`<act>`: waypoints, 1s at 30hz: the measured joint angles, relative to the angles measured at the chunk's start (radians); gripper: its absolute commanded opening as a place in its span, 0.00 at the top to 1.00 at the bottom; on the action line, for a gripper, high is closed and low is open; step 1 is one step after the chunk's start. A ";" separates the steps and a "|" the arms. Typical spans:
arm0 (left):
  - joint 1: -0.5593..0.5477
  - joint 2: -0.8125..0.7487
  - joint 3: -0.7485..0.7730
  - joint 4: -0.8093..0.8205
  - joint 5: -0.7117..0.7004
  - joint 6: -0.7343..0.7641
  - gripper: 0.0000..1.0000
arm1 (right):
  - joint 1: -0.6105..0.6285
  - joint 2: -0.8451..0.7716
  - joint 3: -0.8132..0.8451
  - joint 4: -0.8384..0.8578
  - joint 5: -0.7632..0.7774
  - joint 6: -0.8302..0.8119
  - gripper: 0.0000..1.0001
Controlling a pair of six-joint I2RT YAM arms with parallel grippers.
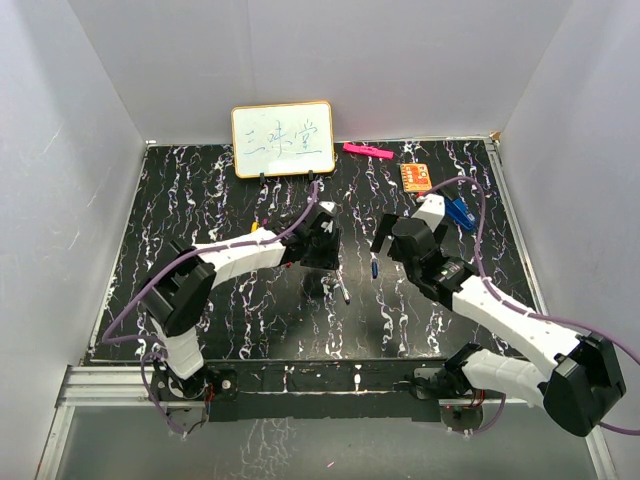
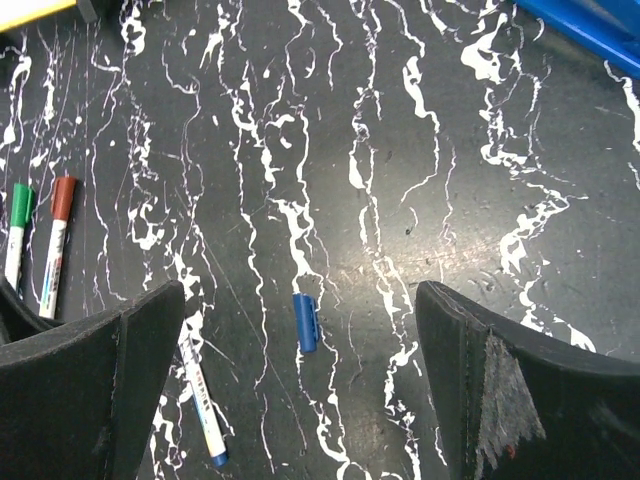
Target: Insert the pens into the pen caps
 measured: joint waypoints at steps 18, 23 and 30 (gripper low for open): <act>-0.087 0.129 0.084 -0.047 -0.032 -0.043 0.52 | -0.066 -0.039 -0.053 -0.001 -0.046 0.000 0.02; -0.100 0.178 0.133 -0.073 -0.038 -0.043 0.52 | -0.071 -0.061 -0.065 0.001 -0.055 0.000 0.02; -0.105 0.187 0.145 -0.093 -0.063 -0.042 0.51 | -0.072 -0.073 -0.065 0.003 -0.066 0.000 0.02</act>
